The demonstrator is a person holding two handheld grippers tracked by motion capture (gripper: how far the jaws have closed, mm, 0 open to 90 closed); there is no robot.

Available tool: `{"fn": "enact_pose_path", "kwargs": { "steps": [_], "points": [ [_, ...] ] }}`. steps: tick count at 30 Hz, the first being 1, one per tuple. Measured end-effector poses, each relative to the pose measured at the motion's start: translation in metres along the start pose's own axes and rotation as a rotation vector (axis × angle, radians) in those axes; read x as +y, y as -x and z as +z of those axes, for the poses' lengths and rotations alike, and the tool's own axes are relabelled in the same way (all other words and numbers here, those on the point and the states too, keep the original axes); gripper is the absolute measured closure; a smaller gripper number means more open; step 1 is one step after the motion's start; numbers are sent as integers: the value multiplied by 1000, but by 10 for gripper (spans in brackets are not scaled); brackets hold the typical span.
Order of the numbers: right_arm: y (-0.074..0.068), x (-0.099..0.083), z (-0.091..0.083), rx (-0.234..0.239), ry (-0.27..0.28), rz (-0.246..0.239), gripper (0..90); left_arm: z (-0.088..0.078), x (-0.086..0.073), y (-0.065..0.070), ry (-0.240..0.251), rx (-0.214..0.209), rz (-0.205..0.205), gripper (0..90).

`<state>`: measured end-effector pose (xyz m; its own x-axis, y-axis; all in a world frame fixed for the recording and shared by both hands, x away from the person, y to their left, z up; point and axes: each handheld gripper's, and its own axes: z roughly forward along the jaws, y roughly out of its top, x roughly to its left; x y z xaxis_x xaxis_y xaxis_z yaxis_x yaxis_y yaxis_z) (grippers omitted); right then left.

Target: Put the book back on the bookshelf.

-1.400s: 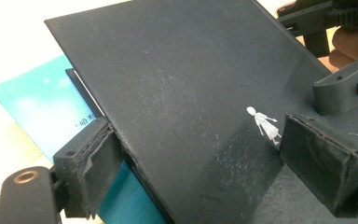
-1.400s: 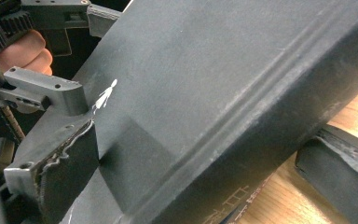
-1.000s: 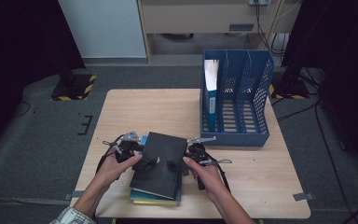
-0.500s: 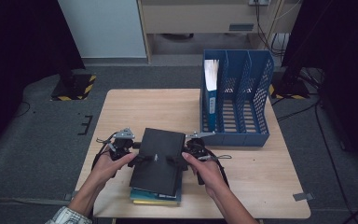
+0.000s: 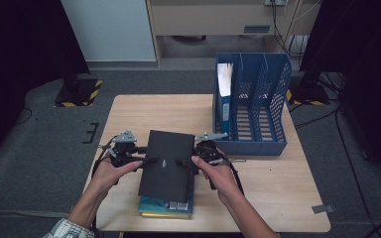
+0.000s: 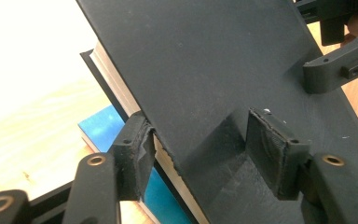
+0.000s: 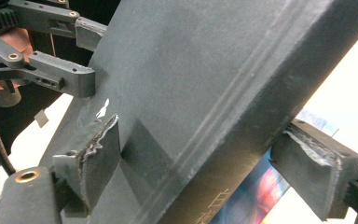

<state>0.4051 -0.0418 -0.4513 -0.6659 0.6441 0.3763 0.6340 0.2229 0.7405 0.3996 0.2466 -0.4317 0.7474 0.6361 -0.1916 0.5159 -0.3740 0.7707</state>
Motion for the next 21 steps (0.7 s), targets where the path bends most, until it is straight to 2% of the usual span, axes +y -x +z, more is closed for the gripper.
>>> {"fn": "enact_pose_path", "kwargs": {
  "steps": [3, 13, 21],
  "points": [
    [-2, 6, -2, -17, 2, -29, 183, -5, 5, 0, 10, 14, 10, 486],
    [-10, 22, -6, -71, 25, -117, 196, -14, 15, 1, 40, 55, 18, 548],
    [-13, 33, -6, -93, 35, -152, 211, -18, 20, 0, 53, 78, 22, 582]
  ]
}}
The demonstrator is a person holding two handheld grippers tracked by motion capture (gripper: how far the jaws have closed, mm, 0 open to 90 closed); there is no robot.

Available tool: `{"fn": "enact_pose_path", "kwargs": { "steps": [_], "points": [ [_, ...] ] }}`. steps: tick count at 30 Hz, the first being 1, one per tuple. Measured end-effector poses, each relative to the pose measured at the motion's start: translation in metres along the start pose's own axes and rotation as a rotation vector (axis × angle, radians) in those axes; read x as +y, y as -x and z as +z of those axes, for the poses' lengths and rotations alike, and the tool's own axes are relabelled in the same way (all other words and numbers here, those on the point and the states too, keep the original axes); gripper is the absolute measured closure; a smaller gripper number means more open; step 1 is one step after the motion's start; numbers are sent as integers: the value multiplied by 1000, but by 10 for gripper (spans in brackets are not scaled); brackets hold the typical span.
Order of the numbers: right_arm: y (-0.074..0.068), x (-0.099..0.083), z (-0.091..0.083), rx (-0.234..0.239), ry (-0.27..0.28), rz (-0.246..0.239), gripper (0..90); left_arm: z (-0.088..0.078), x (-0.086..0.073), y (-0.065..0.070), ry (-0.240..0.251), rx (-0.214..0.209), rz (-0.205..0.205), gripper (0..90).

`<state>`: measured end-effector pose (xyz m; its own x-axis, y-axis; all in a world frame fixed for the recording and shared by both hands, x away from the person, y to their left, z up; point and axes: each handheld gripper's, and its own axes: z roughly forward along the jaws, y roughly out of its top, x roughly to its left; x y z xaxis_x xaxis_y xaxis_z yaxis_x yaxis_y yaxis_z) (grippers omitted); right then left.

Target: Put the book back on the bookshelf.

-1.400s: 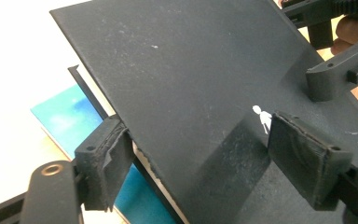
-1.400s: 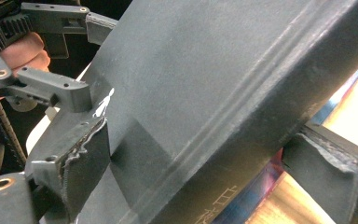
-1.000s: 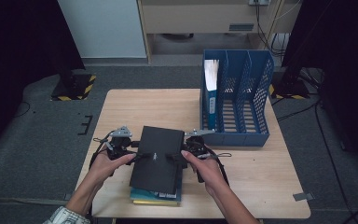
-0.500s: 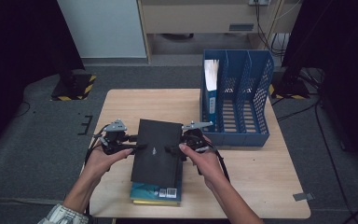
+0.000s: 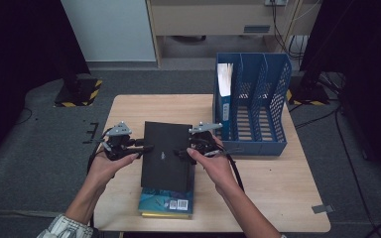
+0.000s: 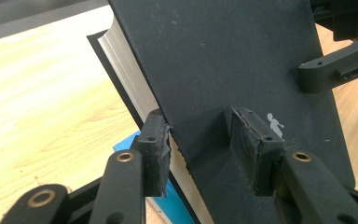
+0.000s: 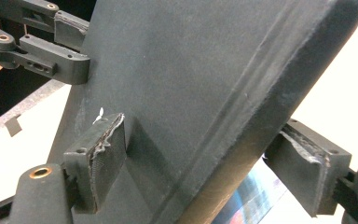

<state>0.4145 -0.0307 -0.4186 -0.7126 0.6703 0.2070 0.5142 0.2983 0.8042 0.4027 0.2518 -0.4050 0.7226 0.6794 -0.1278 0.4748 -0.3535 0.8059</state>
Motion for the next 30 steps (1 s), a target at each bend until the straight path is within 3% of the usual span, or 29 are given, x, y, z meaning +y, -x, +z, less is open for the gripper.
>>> {"fn": "enact_pose_path", "kwargs": {
  "steps": [9, 19, 30],
  "points": [
    [2, 10, -1, -32, 22, -18, 236, -1, 12, -3, -4, 20, 23, 620],
    [5, 19, 1, -52, 30, -38, 247, 0, 17, -11, 9, 20, 13, 644],
    [18, 30, 9, -49, 25, -28, 256, 7, 31, -21, -13, 27, 35, 661]
  ]
}}
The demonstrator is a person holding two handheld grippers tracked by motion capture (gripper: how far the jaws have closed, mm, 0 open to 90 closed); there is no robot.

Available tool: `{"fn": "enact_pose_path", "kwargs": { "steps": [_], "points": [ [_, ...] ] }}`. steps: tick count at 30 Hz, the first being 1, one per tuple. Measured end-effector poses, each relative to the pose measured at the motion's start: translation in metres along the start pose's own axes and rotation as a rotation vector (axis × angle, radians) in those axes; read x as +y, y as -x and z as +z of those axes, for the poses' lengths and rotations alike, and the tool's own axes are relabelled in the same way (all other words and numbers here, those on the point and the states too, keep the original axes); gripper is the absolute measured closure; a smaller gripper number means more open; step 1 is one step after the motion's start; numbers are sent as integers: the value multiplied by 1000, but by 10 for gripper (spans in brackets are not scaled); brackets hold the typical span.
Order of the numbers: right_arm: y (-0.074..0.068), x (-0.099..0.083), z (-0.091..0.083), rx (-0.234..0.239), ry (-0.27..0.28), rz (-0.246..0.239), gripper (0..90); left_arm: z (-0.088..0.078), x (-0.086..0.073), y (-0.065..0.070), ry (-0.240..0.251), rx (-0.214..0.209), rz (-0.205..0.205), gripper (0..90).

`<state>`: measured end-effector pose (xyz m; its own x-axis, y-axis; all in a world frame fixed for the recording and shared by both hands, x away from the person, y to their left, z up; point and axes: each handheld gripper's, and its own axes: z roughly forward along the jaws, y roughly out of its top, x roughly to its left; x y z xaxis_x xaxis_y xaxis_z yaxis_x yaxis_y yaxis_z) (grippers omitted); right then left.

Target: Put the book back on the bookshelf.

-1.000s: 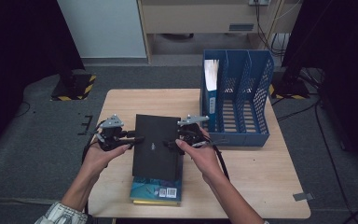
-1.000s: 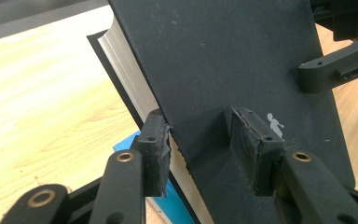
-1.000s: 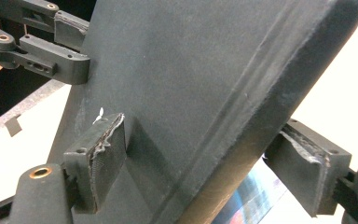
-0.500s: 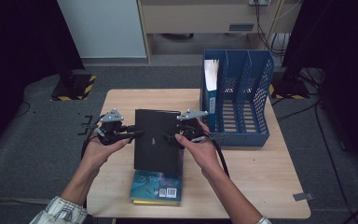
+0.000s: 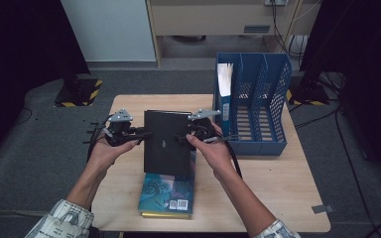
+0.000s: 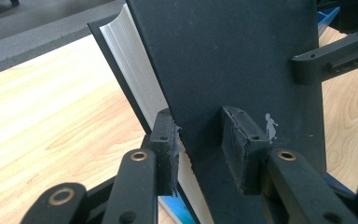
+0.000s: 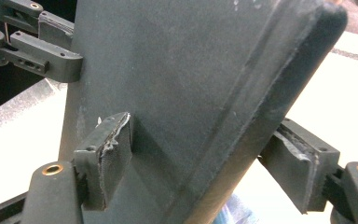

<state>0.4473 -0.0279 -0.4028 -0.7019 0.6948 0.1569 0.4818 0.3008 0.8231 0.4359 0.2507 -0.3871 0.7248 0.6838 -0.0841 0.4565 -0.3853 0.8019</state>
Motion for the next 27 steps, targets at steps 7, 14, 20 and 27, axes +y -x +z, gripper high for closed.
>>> {"fn": "enact_pose_path", "kwargs": {
  "steps": [7, 14, 20, 27],
  "points": [
    [5, 5, 3, -1, -4, 6, 262, 3, 5, -6, -4, -3, 1, 668],
    [9, 11, 6, -11, 2, 3, 267, 5, 8, -12, 7, -11, -10, 682],
    [11, 15, 9, -16, -3, -2, 268, 6, 12, -13, 3, 1, -4, 683],
    [11, 18, 9, -31, 8, -12, 271, 5, 15, -12, 7, 7, 10, 690]
  ]
}}
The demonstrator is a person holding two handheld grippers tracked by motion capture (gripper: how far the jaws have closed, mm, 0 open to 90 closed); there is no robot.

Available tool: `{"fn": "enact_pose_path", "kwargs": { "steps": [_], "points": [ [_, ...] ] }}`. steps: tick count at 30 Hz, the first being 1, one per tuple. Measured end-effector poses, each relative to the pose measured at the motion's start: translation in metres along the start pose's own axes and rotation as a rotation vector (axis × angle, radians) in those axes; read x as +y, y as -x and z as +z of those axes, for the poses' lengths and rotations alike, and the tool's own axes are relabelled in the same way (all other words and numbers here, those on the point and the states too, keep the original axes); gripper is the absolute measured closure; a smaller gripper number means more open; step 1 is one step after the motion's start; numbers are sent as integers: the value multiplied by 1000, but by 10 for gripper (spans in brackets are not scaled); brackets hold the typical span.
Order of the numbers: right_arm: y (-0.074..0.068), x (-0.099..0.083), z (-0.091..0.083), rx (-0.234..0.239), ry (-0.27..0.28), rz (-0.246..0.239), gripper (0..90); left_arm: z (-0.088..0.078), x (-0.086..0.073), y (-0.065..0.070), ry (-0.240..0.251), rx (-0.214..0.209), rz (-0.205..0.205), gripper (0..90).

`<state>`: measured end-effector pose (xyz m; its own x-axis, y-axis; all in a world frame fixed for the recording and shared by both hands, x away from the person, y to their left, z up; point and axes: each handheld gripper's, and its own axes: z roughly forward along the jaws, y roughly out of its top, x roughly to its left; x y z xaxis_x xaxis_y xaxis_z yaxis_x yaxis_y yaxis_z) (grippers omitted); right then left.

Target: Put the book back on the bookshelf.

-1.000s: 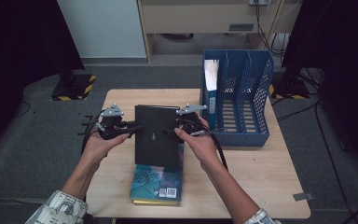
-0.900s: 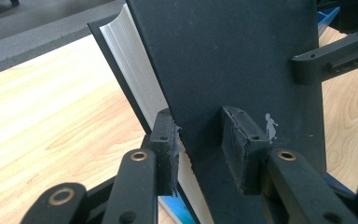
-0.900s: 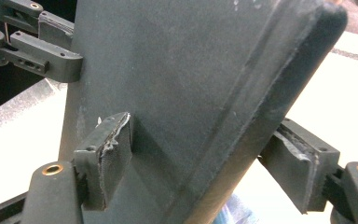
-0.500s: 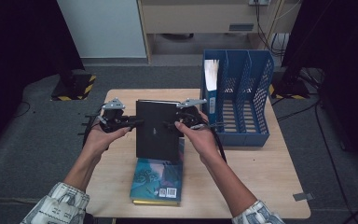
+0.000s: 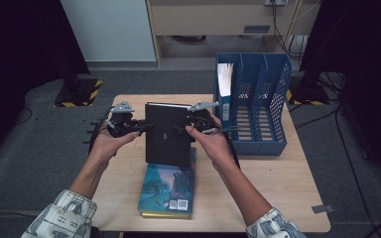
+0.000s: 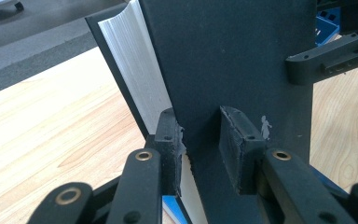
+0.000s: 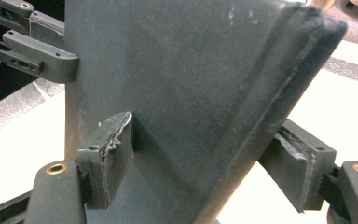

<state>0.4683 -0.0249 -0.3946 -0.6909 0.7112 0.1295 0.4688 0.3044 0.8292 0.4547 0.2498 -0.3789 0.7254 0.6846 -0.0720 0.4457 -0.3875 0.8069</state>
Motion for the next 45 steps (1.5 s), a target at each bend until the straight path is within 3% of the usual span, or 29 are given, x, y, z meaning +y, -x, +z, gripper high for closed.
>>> {"fn": "enact_pose_path", "kwargs": {
  "steps": [14, 18, 22, 29, 31, 34, 36, 39, 45],
  "points": [
    [-26, -9, -23, -23, 41, -114, 288, -24, -25, 31, 68, 40, 37, 682],
    [-36, -15, -32, -25, 56, -136, 295, -31, -35, 42, 90, 61, 34, 674],
    [-45, -21, -39, -24, 73, -157, 297, -37, -42, 50, 100, 55, 29, 664],
    [-52, -30, -49, 11, 88, -183, 242, -44, -52, 58, 123, 48, 37, 641],
    [-49, -30, -48, 17, 75, -185, 164, -43, -54, 60, 111, 49, 47, 637],
    [-44, -27, -48, 18, 86, -186, 143, -40, -57, 60, 106, 41, 41, 635],
    [-38, -20, -44, 45, 89, -185, 118, -39, -59, 61, 107, 40, 40, 633],
    [-39, -12, -37, 109, 78, -219, 153, -39, -60, 60, 110, 36, 35, 635],
    [-49, -7, -27, 145, 45, -266, 166, -35, -67, 59, 103, 42, 31, 611]
  ]
}}
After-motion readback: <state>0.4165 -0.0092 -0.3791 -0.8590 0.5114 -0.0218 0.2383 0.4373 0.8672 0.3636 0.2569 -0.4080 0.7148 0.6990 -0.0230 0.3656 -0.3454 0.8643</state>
